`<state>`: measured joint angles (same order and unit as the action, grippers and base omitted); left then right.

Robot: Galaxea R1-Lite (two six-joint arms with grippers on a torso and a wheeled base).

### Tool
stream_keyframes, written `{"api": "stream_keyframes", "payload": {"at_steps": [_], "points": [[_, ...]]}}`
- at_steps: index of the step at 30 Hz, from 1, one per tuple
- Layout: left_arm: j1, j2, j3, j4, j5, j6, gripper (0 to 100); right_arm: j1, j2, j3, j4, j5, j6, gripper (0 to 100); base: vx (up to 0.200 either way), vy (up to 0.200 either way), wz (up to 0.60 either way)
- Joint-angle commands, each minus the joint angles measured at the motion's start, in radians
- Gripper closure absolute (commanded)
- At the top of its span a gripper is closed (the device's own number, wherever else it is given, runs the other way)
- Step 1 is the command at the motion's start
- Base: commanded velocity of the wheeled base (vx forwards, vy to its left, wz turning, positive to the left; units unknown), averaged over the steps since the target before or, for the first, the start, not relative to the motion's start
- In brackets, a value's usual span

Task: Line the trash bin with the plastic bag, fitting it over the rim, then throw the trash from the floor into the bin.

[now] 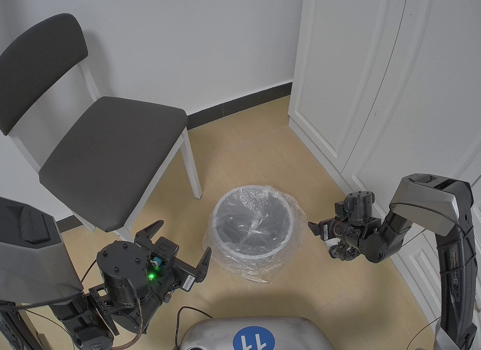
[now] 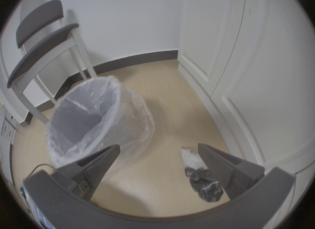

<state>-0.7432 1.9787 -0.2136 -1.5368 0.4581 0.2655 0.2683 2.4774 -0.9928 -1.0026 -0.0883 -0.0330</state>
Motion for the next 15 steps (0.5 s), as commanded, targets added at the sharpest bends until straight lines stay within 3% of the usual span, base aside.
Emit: {"api": "stream_keyframes", "payload": {"at_steps": [1, 6, 9, 15], "points": [[-0.001, -0.006, 0.0, 0.0, 0.001, 0.0, 0, -0.015, 0.044, -0.112, 0.038, -0.056, 0.061, 0, 0.0, 0.0, 0.0], [-0.001, 0.003, -0.001, 0.0, 0.001, 0.0, 0, -0.008, 0.117, -0.299, 0.157, -0.159, 0.17, 0, 0.0, 0.0, 0.0], [-0.001, 0.003, -0.001, 0.0, 0.001, 0.0, 0, -0.008, 0.143, -0.372, 0.209, -0.176, 0.212, 0, 0.0, 0.0, 0.0], [-0.001, 0.003, -0.004, 0.0, 0.001, 0.0, 0, -0.004, 0.322, -0.831, 0.536, -0.188, 0.436, 0, 0.0, 0.0, 0.0]]}}
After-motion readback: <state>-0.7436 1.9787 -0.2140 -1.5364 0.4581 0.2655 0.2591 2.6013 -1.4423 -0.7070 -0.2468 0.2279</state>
